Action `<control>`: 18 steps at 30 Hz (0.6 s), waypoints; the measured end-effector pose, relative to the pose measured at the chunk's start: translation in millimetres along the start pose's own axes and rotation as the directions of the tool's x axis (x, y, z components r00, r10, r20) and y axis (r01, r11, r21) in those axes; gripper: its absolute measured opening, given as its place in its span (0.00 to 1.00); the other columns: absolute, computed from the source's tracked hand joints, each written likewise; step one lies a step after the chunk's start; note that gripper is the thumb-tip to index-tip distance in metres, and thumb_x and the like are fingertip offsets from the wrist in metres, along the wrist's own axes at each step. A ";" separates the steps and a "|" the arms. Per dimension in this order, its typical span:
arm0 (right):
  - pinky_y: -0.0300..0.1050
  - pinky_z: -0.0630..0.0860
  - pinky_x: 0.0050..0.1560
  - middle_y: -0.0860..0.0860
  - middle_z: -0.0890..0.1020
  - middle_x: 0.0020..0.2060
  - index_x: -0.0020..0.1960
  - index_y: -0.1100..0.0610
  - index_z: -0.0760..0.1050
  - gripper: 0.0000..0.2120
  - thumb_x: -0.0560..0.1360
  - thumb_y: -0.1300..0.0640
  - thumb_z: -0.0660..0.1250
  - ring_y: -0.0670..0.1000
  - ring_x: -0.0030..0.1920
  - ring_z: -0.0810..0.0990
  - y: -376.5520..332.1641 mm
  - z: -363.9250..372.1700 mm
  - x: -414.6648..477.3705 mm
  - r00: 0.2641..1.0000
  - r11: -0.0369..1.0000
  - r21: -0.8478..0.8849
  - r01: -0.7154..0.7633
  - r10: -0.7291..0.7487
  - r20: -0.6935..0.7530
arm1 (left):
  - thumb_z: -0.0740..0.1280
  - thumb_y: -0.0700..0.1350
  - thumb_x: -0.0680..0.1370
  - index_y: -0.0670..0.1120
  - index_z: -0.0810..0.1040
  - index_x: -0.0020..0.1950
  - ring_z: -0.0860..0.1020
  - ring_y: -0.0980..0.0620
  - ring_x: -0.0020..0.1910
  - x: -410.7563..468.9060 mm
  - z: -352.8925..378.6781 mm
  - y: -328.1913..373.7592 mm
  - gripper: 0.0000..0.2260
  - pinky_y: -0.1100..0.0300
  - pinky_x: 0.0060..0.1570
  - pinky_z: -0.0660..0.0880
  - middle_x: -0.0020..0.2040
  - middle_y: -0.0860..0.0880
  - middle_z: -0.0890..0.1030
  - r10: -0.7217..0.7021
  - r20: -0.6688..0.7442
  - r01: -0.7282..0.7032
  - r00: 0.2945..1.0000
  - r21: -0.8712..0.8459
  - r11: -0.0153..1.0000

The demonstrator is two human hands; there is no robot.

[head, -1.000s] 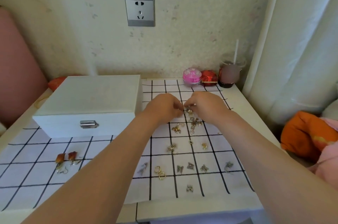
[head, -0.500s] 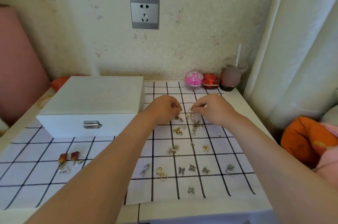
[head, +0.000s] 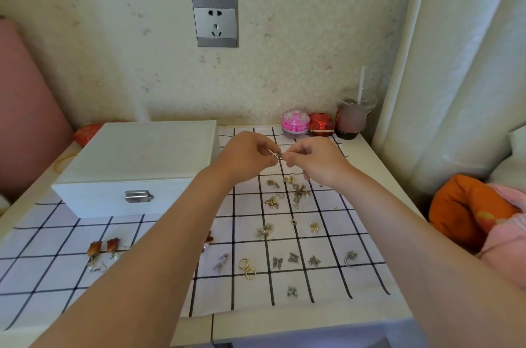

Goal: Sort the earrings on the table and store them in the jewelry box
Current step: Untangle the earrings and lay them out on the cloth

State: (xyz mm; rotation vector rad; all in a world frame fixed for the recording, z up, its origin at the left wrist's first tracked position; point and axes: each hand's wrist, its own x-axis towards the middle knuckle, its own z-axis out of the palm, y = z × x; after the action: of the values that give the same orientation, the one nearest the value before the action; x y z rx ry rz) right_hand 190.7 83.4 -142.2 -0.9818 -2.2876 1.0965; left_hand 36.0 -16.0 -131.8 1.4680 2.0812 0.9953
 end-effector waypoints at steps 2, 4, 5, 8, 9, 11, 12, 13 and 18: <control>0.34 0.73 0.37 0.45 0.85 0.42 0.47 0.50 0.84 0.03 0.76 0.53 0.71 0.41 0.35 0.79 -0.5 1.5 0.0 0.998 0.997 -0.082 0.011 -0.006 0.055 | 0.71 0.42 0.74 0.55 0.83 0.47 0.75 0.62 0.31 -0.9 -3.0 -0.4 0.07 0.67 0.34 0.70 0.40 0.55 0.83 -0.018 -0.017 0.018 1.000 0.035 0.999; 0.41 0.75 0.46 0.42 0.83 0.43 0.46 0.46 0.84 0.02 0.74 0.50 0.73 0.41 0.44 0.80 -1.7 4.4 -1.7 0.990 0.962 -0.269 0.052 -0.015 0.138 | 0.69 0.42 0.75 0.55 0.83 0.47 0.76 0.62 0.34 -1.6 -5.2 0.6 0.07 0.68 0.34 0.70 0.41 0.57 0.82 -0.026 -0.043 0.031 0.999 0.113 0.993; 0.43 0.76 0.47 0.41 0.83 0.42 0.46 0.46 0.84 0.03 0.73 0.48 0.73 0.41 0.45 0.79 -3.4 7.0 -3.6 0.985 0.932 -0.355 0.073 -0.013 0.170 | 0.69 0.42 0.76 0.55 0.83 0.48 0.77 0.61 0.37 -1.5 -5.8 1.3 0.08 0.69 0.35 0.70 0.42 0.58 0.82 -0.027 -0.054 0.034 0.998 0.144 0.989; 0.46 0.78 0.46 0.40 0.81 0.40 0.47 0.46 0.84 0.07 0.72 0.44 0.74 0.42 0.43 0.79 -11.2 15.1 -8.7 0.981 0.874 -0.476 0.099 -0.007 0.192 | 0.67 0.42 0.78 0.52 0.84 0.50 0.76 0.61 0.37 0.1 -5.4 2.3 0.07 0.67 0.36 0.70 0.43 0.57 0.82 -0.027 -0.030 0.031 0.999 0.123 0.992; 0.47 0.79 0.47 0.41 0.82 0.41 0.47 0.47 0.85 0.07 0.73 0.45 0.74 0.44 0.44 0.80 -13.2 17.1 -8.6 0.981 0.857 -0.503 0.111 -0.015 0.192 | 0.67 0.42 0.78 0.52 0.84 0.50 0.76 0.61 0.36 0.5 -4.9 1.8 0.07 0.67 0.36 0.70 0.42 0.57 0.81 -0.028 -0.017 0.030 0.999 0.114 0.993; 0.49 0.81 0.48 0.43 0.84 0.42 0.47 0.47 0.85 0.05 0.73 0.48 0.73 0.46 0.45 0.82 -15.7 19.8 -7.4 0.980 0.834 -0.537 0.129 -0.023 0.200 | 0.68 0.42 0.78 0.52 0.83 0.52 0.75 0.62 0.35 0.4 -3.4 -0.3 0.07 0.65 0.38 0.72 0.40 0.58 0.80 -0.030 -0.008 0.030 1.000 0.120 0.992; 0.50 0.81 0.49 0.43 0.85 0.42 0.47 0.47 0.85 0.04 0.74 0.49 0.73 0.47 0.45 0.82 -16.5 20.5 -7.0 0.978 0.830 -0.542 0.132 -0.021 0.206 | 0.67 0.42 0.79 0.51 0.83 0.54 0.75 0.61 0.36 0.6 -2.2 -2.1 0.08 0.63 0.41 0.73 0.40 0.58 0.80 -0.031 -0.008 0.032 0.999 0.116 0.993; 0.50 0.81 0.49 0.43 0.85 0.42 0.47 0.48 0.85 0.04 0.74 0.49 0.73 0.47 0.45 0.82 -16.6 20.9 -6.7 0.977 0.828 -0.543 0.136 -0.022 0.212 | 0.67 0.41 0.79 0.51 0.82 0.57 0.76 0.61 0.36 0.7 -1.1 -3.4 0.10 0.61 0.44 0.75 0.41 0.58 0.81 -0.034 -0.005 0.035 0.999 0.106 0.994; 0.51 0.81 0.48 0.44 0.85 0.44 0.45 0.48 0.84 0.04 0.76 0.53 0.70 0.46 0.41 0.82 -18.3 12.7 -11.3 0.979 0.881 -0.451 0.140 -0.054 0.198 | 0.66 0.42 0.80 0.50 0.83 0.54 0.74 0.63 0.35 -4.7 -0.2 -1.6 0.08 0.62 0.42 0.72 0.42 0.56 0.81 -0.019 0.016 0.017 1.000 0.129 0.992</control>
State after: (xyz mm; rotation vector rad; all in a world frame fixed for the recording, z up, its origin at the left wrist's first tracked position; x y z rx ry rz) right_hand 182.7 60.5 -136.1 -0.9483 -2.7927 0.6224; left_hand 36.6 -20.8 -133.2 1.5114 2.1783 0.8528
